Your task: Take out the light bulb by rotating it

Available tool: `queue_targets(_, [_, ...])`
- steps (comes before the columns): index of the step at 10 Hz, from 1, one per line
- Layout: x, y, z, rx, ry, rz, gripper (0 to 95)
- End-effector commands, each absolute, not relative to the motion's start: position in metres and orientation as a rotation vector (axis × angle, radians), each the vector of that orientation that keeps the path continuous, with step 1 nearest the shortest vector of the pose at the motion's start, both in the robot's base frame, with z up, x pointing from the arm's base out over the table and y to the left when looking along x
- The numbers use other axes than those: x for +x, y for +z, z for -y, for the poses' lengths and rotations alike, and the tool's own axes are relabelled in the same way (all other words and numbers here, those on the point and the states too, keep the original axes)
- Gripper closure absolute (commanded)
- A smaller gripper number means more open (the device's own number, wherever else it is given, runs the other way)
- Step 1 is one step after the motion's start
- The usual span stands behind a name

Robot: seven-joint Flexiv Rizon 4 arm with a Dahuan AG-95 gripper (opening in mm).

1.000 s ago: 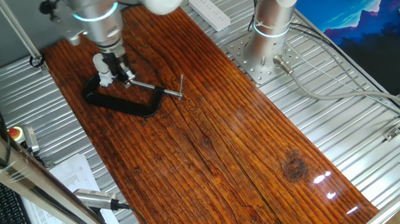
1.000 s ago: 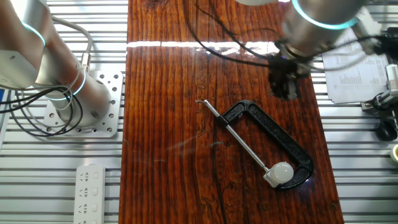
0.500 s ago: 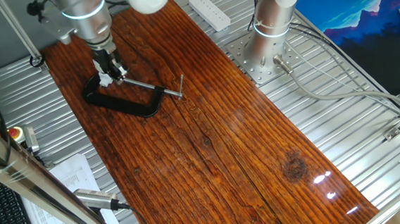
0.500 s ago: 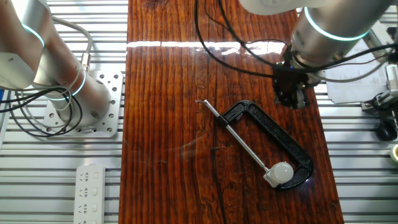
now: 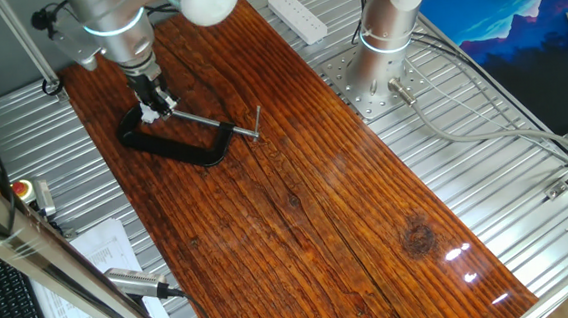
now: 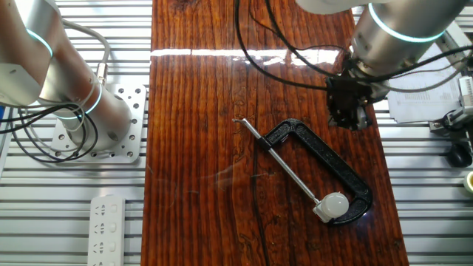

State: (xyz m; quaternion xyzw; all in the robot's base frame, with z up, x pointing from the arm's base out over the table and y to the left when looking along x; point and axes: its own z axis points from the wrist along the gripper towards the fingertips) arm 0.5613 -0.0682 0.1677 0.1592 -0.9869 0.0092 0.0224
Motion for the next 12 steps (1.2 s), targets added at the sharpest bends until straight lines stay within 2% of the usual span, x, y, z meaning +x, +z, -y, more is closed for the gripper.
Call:
queue_targets(1, [0.564, 0.167, 0.068, 0.258, 0.001, 3.066, 95.0])
queue_targets(6, [0.560, 0.165, 0.075, 0.326, -0.001, 3.039, 95.0])
queue_targets(12, [0.577, 0.177, 0.119, 0.432, -0.003, 3.026, 95.0])
